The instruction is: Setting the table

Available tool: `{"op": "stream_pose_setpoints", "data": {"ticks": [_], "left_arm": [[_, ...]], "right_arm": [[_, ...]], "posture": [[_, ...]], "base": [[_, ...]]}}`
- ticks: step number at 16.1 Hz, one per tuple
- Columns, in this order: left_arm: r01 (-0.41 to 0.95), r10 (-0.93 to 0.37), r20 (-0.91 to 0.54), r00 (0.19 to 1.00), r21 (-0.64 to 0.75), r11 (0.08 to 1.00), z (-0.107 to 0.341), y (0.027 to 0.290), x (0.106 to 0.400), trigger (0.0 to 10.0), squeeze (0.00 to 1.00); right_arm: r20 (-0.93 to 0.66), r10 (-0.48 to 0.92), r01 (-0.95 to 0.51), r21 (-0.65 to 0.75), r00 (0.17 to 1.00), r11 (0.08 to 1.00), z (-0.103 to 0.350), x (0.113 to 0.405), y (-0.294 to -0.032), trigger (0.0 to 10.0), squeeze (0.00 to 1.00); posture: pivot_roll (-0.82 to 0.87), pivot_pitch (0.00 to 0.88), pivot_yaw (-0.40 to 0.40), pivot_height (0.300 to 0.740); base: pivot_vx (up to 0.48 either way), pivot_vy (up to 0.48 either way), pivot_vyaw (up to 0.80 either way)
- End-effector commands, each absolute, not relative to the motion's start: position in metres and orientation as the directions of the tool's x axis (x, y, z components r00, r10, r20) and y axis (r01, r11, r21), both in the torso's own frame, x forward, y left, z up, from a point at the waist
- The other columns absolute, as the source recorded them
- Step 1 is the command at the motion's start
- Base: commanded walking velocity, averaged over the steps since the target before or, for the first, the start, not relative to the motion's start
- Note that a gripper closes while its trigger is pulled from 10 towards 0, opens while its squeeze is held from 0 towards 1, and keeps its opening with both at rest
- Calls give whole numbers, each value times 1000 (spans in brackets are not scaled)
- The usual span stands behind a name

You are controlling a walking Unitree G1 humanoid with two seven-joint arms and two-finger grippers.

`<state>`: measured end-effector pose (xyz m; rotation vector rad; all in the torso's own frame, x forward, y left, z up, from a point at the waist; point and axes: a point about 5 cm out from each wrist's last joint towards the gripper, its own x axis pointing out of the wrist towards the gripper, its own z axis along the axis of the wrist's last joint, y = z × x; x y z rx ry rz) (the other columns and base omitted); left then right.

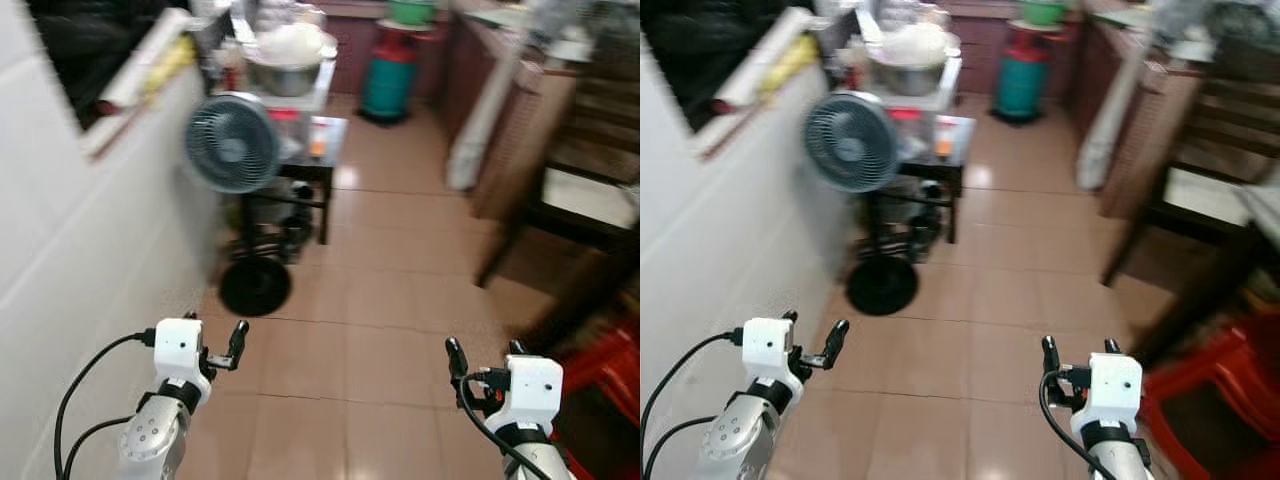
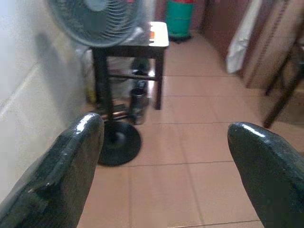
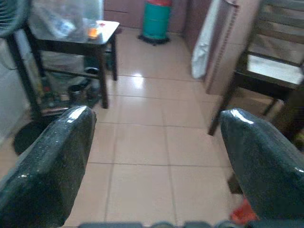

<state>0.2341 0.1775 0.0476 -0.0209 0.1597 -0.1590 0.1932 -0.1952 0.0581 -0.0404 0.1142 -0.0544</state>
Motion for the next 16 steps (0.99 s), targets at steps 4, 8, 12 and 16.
{"op": "stream_pose_setpoints", "data": {"ticks": [4,8,12,16], "left_arm": [[185,-194,-174,966,-65,981,44,174,232,10000,0],[201,-211,-165,963,-77,977,45,172,234,10000,0],[218,-229,-172,958,-82,973,43,172,232,10000,0],[240,-252,-172,952,-85,967,44,167,231,10000,0]], "right_arm": [[-131,-40,32,-63,991,998,56,194,-194,10000,0],[-124,-27,20,-61,992,998,57,200,-191,10000,0],[-128,-23,14,-66,991,998,56,199,-191,10000,0],[-131,-18,10,-66,991,998,55,199,-189,10000,0]], "posture": [[70,0,-33,740],[73,0,-36,740],[77,0,-39,740],[73,0,-34,740]], "base": [[0,0,-800],[127,0,-800],[279,0,-800],[301,0,-800]]}}
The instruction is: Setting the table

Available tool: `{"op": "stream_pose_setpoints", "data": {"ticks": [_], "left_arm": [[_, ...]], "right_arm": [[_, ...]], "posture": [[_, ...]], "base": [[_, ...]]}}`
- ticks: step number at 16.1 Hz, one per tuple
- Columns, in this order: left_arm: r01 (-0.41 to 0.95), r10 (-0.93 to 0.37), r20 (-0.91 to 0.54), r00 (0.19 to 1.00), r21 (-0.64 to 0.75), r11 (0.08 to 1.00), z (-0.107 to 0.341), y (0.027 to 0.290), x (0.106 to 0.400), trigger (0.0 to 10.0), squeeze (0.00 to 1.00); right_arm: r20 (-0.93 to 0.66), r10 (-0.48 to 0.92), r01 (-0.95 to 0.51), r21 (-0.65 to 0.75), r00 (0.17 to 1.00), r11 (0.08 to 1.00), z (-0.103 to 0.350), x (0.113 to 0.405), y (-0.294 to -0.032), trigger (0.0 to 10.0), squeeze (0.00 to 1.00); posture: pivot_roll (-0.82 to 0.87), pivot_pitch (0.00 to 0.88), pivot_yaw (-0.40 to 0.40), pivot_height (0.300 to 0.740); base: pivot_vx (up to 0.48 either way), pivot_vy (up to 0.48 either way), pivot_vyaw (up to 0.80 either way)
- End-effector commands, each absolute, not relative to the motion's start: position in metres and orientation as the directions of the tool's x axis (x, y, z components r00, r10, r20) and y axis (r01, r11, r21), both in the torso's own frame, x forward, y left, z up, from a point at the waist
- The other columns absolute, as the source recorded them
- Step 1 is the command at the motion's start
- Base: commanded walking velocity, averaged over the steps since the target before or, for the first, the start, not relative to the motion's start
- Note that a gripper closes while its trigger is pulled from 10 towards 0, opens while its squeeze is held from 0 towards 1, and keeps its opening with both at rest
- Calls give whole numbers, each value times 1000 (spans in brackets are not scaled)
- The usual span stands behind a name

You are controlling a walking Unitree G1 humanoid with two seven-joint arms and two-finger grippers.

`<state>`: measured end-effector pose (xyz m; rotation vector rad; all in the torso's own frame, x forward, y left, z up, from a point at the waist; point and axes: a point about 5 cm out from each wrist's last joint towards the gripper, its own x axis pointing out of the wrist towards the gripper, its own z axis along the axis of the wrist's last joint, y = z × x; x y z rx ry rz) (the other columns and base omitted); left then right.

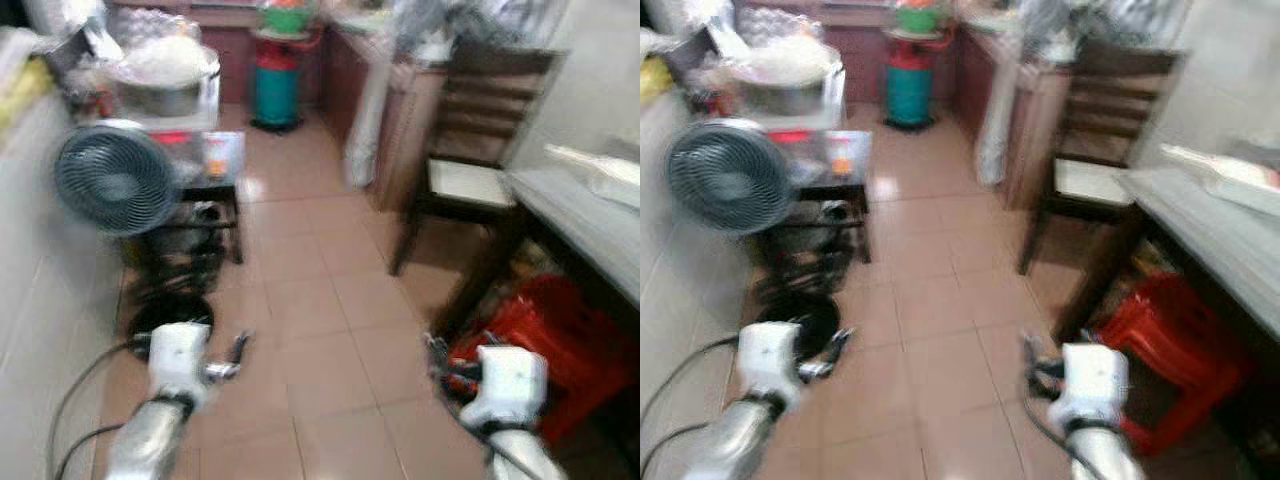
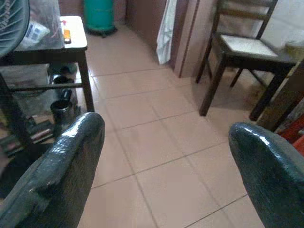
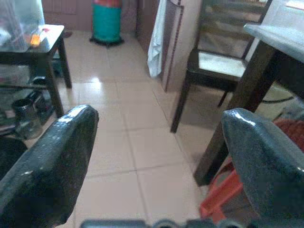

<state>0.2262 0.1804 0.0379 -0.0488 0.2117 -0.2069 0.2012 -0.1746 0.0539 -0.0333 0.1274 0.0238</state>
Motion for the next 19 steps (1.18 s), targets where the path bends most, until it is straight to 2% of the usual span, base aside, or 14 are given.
{"op": "stream_pose_setpoints", "data": {"ticks": [1,10,15,17,19], "left_arm": [[245,-257,-174,951,-87,966,43,166,231,10000,0],[280,-292,-187,938,-88,956,40,163,232,10000,0],[239,-245,-215,945,-56,970,35,166,233,10000,0],[185,-185,-245,952,-22,982,33,172,238,10000,0],[188,-188,-238,953,-22,982,35,172,240,10000,0]], "right_arm": [[-132,-18,10,-66,991,998,54,198,-188,10000,0],[-141,-23,15,-56,990,998,52,196,-186,10000,0],[-145,-37,32,-31,989,999,50,196,-187,10000,0],[-146,-48,46,-19,988,999,50,196,-188,10000,0],[-142,-52,51,-9,988,999,50,196,-187,10000,0]], "posture": [[72,0,-32,740],[70,0,-25,740],[69,0,-22,740],[69,0,-19,740],[68,0,-17,740]], "base": [[304,0,-800],[338,0,-800],[306,0,-800],[0,0,0],[0,0,0]]}}
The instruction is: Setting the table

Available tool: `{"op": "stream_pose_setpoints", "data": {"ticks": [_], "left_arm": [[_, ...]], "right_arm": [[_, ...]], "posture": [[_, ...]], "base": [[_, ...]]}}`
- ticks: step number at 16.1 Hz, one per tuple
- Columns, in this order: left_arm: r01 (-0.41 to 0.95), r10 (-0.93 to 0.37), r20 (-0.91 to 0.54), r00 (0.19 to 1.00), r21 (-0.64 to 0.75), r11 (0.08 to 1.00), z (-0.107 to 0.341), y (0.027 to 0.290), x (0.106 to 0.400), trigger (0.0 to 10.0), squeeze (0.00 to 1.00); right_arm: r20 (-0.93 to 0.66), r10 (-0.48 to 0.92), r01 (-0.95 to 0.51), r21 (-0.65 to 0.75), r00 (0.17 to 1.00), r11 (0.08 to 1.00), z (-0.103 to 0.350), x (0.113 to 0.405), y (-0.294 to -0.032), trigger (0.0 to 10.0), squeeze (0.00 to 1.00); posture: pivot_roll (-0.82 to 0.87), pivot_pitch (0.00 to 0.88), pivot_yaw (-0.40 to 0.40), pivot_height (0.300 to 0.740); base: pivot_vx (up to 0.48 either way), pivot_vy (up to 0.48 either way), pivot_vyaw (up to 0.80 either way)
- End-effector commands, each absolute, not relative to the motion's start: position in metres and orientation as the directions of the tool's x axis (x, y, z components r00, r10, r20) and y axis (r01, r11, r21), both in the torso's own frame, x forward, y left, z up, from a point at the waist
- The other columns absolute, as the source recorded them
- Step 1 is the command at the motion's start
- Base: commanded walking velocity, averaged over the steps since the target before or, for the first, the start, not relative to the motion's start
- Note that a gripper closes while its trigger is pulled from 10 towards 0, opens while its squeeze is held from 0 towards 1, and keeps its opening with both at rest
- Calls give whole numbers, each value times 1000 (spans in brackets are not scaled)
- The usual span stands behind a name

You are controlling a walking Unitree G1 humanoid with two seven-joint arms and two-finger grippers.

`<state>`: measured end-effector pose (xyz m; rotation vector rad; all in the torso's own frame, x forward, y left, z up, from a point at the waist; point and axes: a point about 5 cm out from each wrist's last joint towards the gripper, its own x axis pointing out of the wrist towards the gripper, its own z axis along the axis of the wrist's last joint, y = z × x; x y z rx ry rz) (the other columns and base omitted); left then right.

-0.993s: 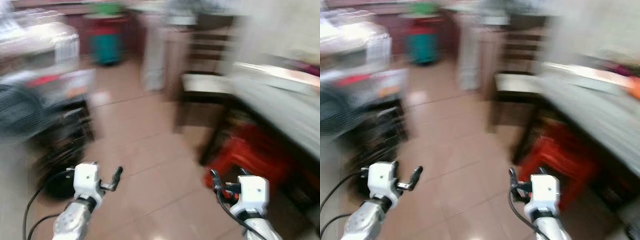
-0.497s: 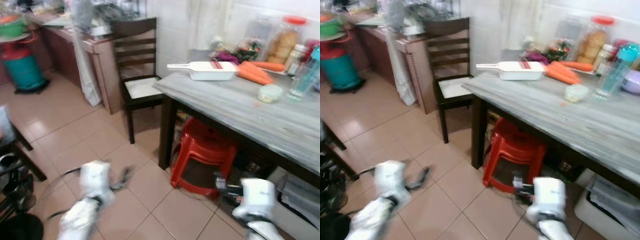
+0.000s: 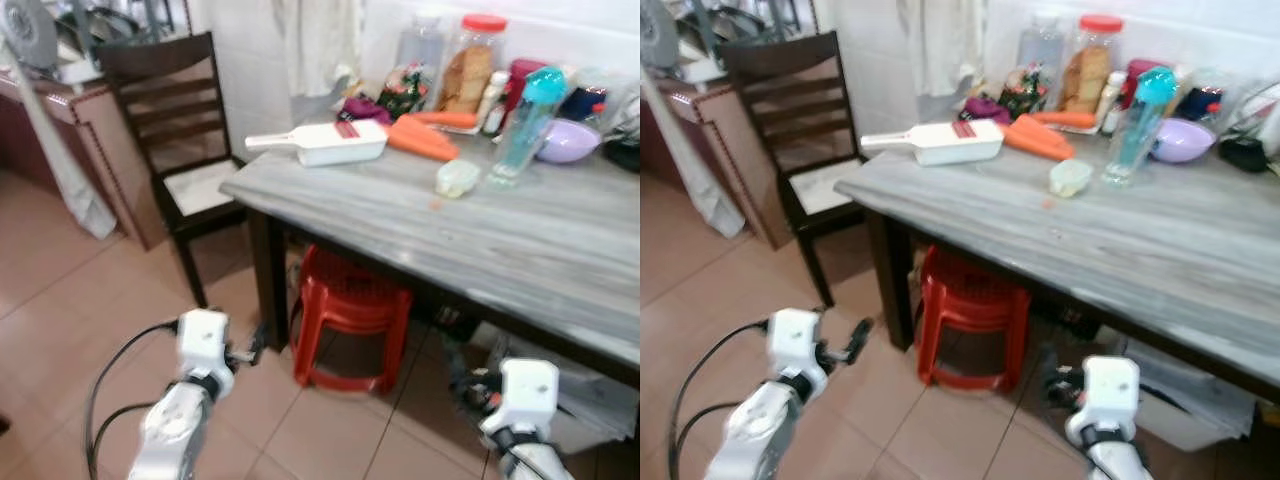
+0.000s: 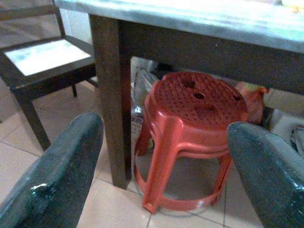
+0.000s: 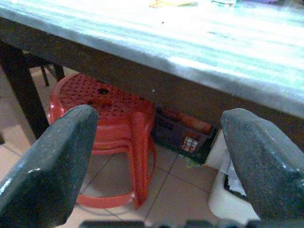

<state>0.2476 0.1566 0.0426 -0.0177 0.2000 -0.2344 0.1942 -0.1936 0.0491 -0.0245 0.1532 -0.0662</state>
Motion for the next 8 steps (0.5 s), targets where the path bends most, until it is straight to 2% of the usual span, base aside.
{"op": "stream_pose_setpoints", "data": {"ticks": [1,2,4,8], "left_arm": [[191,-190,-227,955,-17,981,37,172,242,10000,0],[182,-175,-206,963,17,983,40,172,245,10000,0],[160,-157,-135,978,12,987,54,171,251,10000,0],[164,-161,-109,981,16,986,60,167,251,10000,0]], "right_arm": [[-139,-56,56,-8,989,998,51,196,-187,10000,0],[-120,-68,68,2,990,998,54,197,-188,10000,0],[-51,-103,104,14,993,995,70,201,-193,10000,0],[14,-144,145,-28,989,989,86,203,-195,10000,0]], "posture": [[67,0,-16,740],[67,0,-16,740],[67,0,-20,740],[67,0,-23,740]], "base": [[0,0,0],[0,0,0],[-354,0,0],[-346,0,0]]}}
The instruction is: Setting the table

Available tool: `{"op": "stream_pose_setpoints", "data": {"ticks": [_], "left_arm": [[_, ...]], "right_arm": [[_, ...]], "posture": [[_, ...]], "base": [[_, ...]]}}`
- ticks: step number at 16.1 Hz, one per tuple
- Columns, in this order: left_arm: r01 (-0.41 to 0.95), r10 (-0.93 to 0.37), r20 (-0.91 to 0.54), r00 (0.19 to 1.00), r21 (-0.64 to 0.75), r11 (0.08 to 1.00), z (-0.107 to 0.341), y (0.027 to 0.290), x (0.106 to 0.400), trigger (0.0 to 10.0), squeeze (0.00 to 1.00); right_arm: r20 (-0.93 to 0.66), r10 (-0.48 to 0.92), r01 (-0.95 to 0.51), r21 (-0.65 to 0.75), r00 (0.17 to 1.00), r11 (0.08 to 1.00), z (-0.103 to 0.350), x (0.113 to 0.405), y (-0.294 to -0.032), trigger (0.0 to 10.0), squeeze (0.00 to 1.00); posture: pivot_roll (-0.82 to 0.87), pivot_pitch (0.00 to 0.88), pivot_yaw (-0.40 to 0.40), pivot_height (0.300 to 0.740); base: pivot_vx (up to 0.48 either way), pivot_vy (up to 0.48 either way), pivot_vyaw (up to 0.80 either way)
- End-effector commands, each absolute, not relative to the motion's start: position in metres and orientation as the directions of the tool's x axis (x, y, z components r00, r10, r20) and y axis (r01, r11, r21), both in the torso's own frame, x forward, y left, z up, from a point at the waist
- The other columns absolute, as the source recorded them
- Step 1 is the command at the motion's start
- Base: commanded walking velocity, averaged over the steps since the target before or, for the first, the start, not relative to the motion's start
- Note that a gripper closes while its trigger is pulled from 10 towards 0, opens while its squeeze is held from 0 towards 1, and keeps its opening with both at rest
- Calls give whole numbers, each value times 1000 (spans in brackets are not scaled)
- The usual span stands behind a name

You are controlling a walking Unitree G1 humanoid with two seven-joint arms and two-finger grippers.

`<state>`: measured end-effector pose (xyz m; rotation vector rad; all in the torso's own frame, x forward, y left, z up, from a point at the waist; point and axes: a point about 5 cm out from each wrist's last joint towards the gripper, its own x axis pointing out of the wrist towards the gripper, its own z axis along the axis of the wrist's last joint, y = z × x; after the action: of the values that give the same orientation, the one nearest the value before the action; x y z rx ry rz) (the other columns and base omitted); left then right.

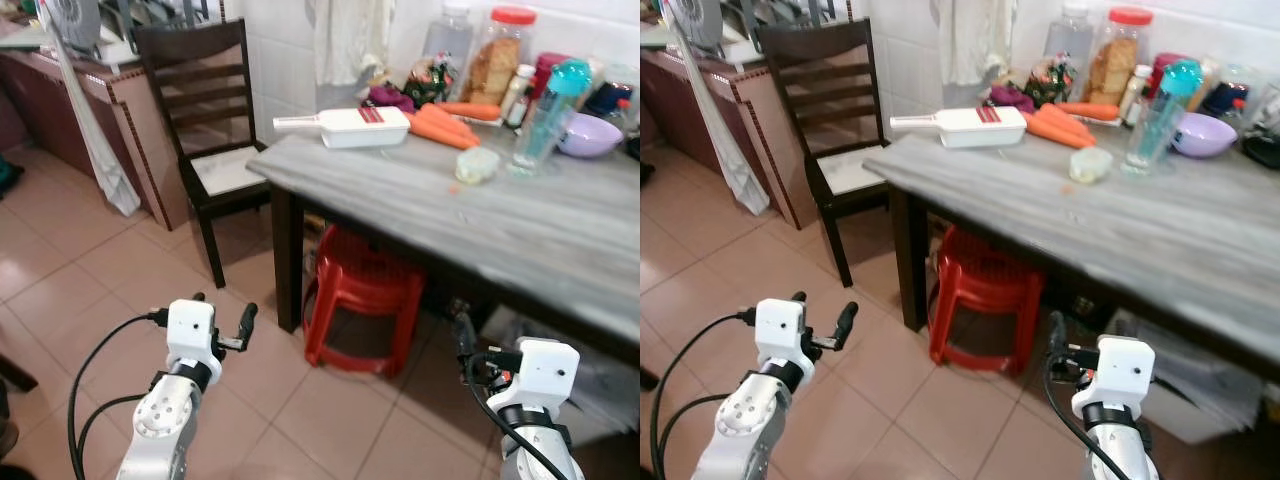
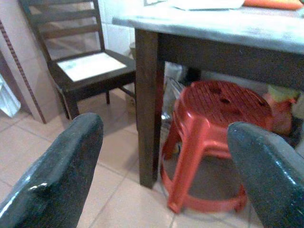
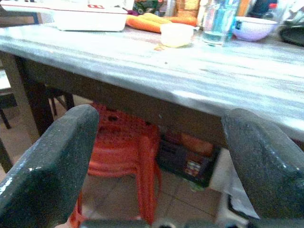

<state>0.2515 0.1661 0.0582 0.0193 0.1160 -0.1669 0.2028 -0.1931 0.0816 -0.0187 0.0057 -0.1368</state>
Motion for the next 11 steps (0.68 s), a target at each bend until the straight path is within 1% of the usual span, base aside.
{"op": "stream_pose_setpoints", "data": {"ticks": [1,7,8,10,11], "left_arm": [[161,-159,-110,981,12,987,60,167,251,10000,0],[173,-170,-121,978,15,985,59,165,251,10000,0],[192,-189,-106,976,17,981,60,164,251,10000,0],[212,-211,-107,972,-2,977,61,163,251,10000,0],[227,-228,-104,968,-18,974,61,163,250,10000,0]], "right_arm": [[12,-143,143,-28,990,989,86,203,-194,10000,0],[-34,-155,154,-27,987,988,81,201,-195,10000,0],[-67,-198,197,-33,978,980,77,201,-199,10000,0],[-78,-224,220,-57,972,974,76,202,-202,10000,0],[-92,-223,220,-42,971,975,74,203,-202,10000,0]], "posture": [[65,0,-23,740],[62,0,-22,740],[58,0,-17,740],[57,0,-12,740],[57,0,-11,740]], "base": [[-296,0,0],[-308,0,0],[0,0,0],[0,0,0],[0,0,0]]}}
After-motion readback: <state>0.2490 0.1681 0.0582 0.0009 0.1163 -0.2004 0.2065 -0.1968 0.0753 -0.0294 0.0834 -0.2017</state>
